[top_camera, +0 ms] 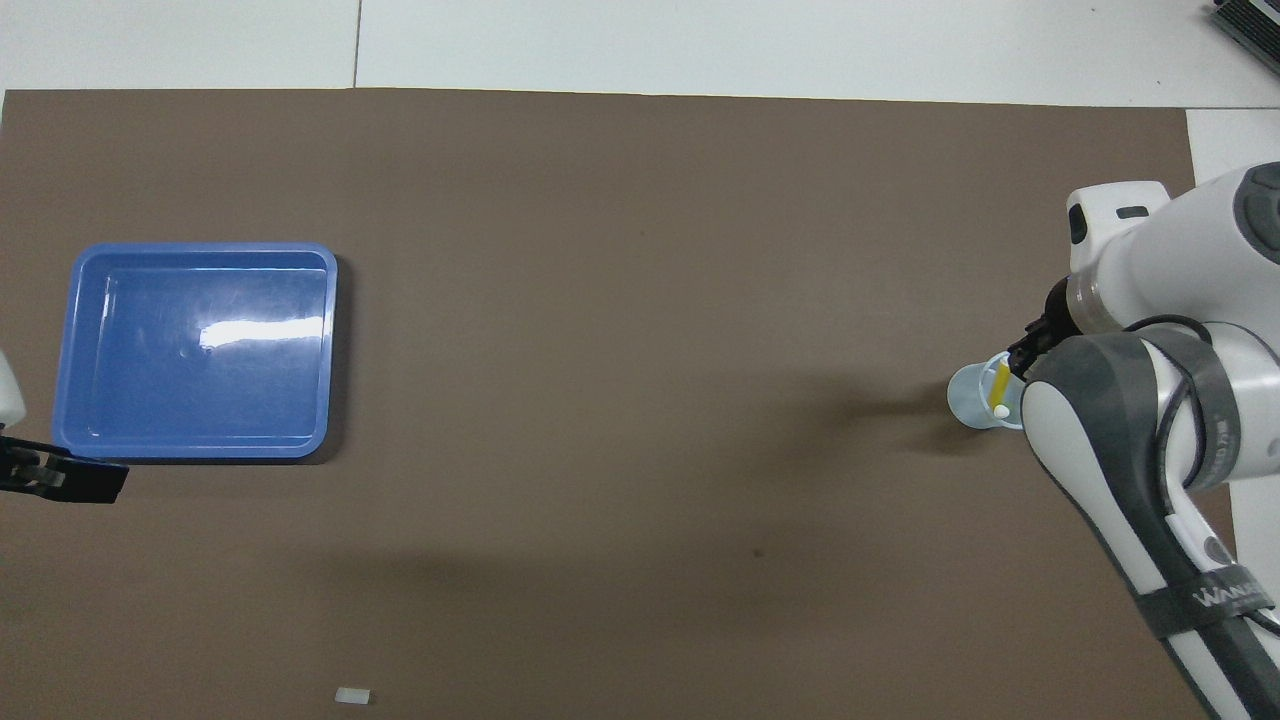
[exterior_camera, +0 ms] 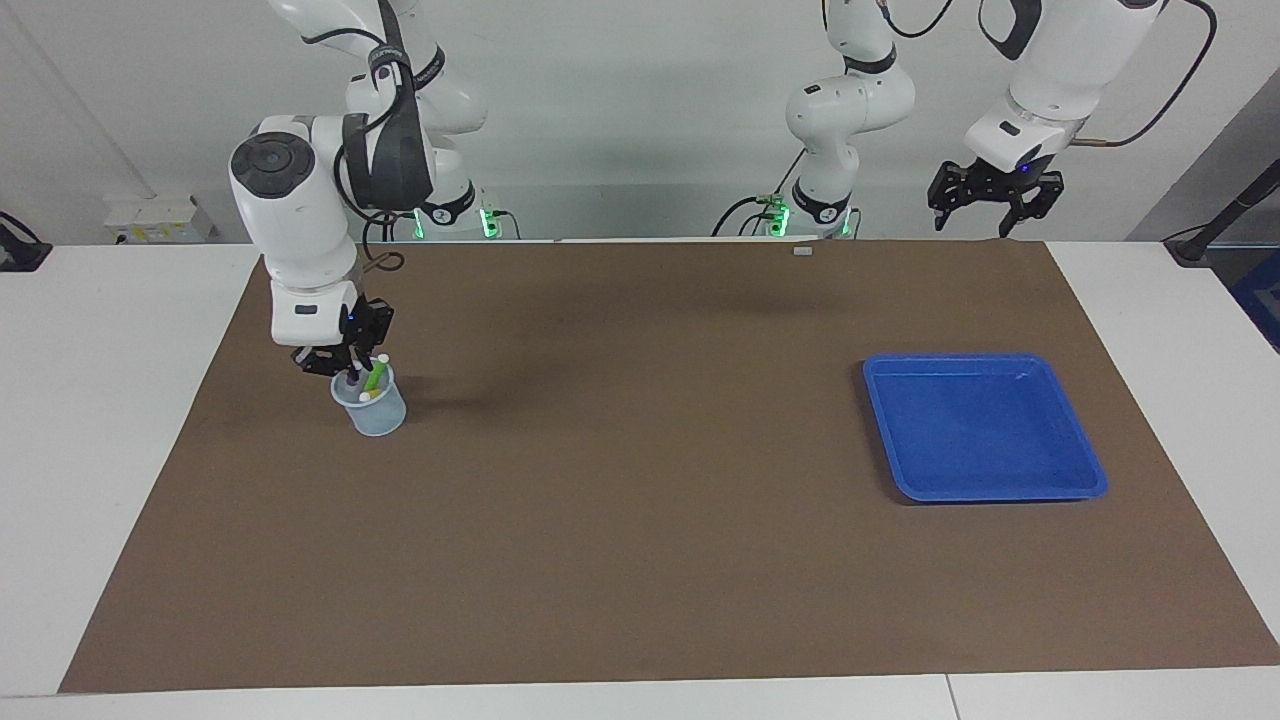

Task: Transfer and insert pens with both arms
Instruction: 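Lower the purple pen into the white cup and open the right gripper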

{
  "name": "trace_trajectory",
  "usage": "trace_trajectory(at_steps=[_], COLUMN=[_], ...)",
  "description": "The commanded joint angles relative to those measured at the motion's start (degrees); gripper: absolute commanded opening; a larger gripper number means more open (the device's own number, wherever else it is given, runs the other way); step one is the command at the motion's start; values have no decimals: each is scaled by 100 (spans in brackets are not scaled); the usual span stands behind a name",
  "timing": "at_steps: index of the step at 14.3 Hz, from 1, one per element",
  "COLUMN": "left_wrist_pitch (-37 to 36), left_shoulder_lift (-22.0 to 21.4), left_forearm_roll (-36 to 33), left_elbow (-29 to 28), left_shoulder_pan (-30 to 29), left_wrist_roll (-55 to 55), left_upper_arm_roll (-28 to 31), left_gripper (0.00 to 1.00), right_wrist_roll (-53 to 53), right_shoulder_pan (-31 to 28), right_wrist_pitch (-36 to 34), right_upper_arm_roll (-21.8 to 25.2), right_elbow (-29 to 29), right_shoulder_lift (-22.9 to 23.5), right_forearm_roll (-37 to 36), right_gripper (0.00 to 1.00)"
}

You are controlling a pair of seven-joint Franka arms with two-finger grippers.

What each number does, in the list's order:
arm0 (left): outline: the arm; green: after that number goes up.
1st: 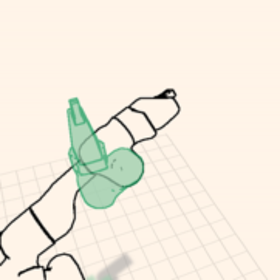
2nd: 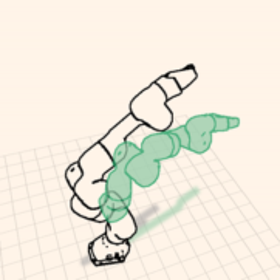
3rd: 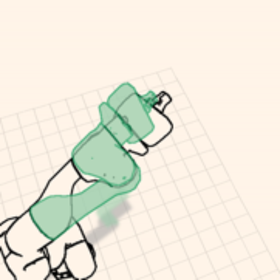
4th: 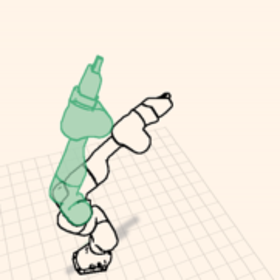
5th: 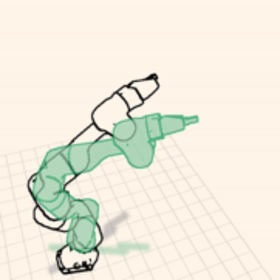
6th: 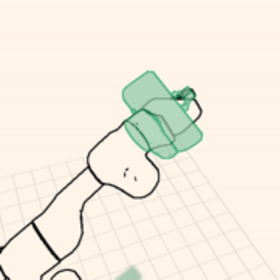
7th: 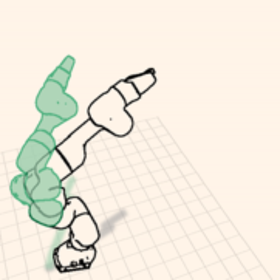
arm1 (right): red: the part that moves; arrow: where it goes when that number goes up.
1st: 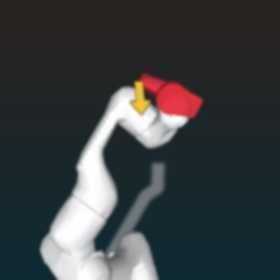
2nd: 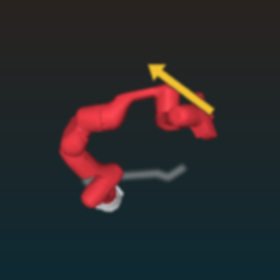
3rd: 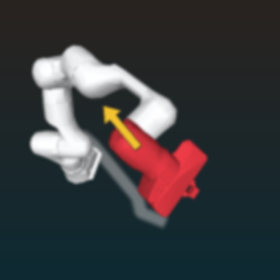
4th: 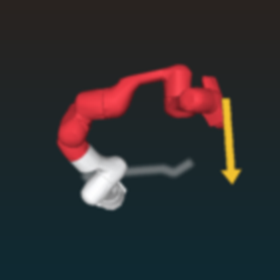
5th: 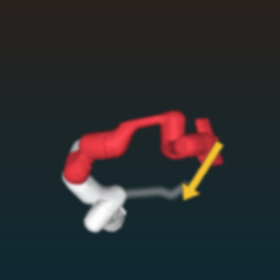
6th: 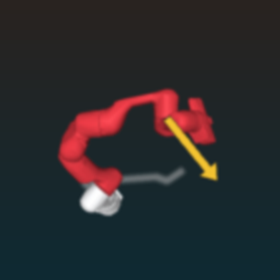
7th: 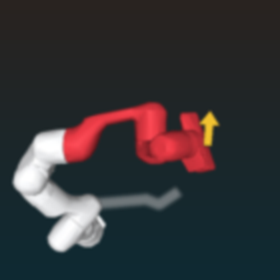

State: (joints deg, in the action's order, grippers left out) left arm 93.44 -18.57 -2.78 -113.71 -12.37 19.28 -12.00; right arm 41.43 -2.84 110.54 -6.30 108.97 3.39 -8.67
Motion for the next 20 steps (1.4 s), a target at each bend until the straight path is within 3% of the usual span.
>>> trace_trajectory(at_steps=[1,5,8,10,12,14,16,20], left_wrist_pitch=[289,465,482,509,448,412,404,281], left_shoulder_lift=[-86,-60,2,11,116,221,300,502], left_forearm_roll=[-170,-170,-152,-126,-47,259,375,691], left_elbow=[-134,-99,-55,-29,137,313,454,866], left_shoulder_pan=[-169,-336,-354,-354,-354,-337,-267,-249], left_wrist_roll=[156,164,112,-19,-248,-677,-1108,-1645], left_upper_arm_roll=[-13,-13,-13,-13,-22,-22,-30,-75], left_gripper=[97,100,100,100,100,100,100,100], right_wrist_roll=[32,23,-238,-731,-899,-1843,-2882,-3482], right_shoulder_pan=[-155,-173,-155,-155,-155,-129,-42,388], right_wrist_pitch=[74,-276,-1355,-1876,-2210,-2623,-2879,-2915], right_upper_arm_roll=[-91,-56,-65,-65,-56,-56,-117,-13], right_elbow=[212,-164,-1077,-1343,-1344,-1344,-1352,-1370], right_shoulder_lift=[-207,-444,-488,-698,-970,-1164,-1209,-1209], right_forearm_roll=[-20,216,463,507,594,831,938,990], right_gripper=[100,100,100,100,100,100,100,100])
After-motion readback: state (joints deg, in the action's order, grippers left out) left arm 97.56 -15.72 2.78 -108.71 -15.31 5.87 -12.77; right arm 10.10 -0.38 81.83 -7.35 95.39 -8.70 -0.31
